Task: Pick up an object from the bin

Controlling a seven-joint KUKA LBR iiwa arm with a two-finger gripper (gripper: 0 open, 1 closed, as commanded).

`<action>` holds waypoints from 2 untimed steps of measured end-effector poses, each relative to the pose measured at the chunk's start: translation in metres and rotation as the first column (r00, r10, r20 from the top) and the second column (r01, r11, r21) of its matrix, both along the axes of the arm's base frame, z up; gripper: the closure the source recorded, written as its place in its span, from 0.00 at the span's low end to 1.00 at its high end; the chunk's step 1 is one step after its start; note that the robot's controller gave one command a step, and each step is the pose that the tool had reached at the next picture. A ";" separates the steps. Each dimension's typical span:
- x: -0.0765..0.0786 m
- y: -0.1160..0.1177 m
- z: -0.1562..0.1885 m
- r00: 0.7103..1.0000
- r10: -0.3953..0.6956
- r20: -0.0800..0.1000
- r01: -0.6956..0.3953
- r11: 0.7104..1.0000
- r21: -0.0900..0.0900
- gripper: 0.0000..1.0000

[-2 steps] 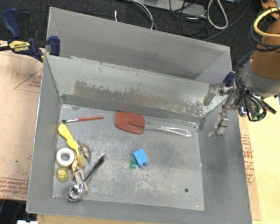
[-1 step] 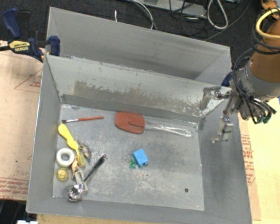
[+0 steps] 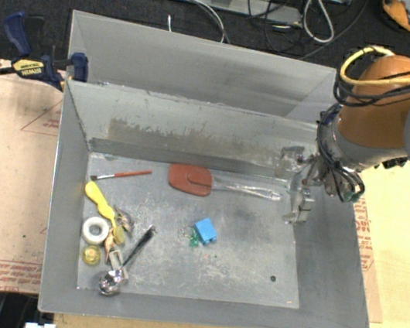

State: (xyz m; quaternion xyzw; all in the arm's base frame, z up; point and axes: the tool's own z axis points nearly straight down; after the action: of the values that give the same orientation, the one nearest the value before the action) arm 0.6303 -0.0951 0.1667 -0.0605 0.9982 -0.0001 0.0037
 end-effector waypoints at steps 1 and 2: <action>-0.002 0.042 -0.090 0.996 -0.092 0.018 0.092 0.996 0.001 0.00; 0.001 0.095 -0.090 0.998 -0.059 0.010 0.059 0.998 -0.001 0.00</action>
Offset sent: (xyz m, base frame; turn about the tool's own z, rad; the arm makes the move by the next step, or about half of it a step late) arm 0.0003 0.0947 -0.0895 0.0607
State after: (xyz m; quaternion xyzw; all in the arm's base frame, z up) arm 0.6309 -0.0003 0.0767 -0.0310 0.9995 -0.0013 0.0087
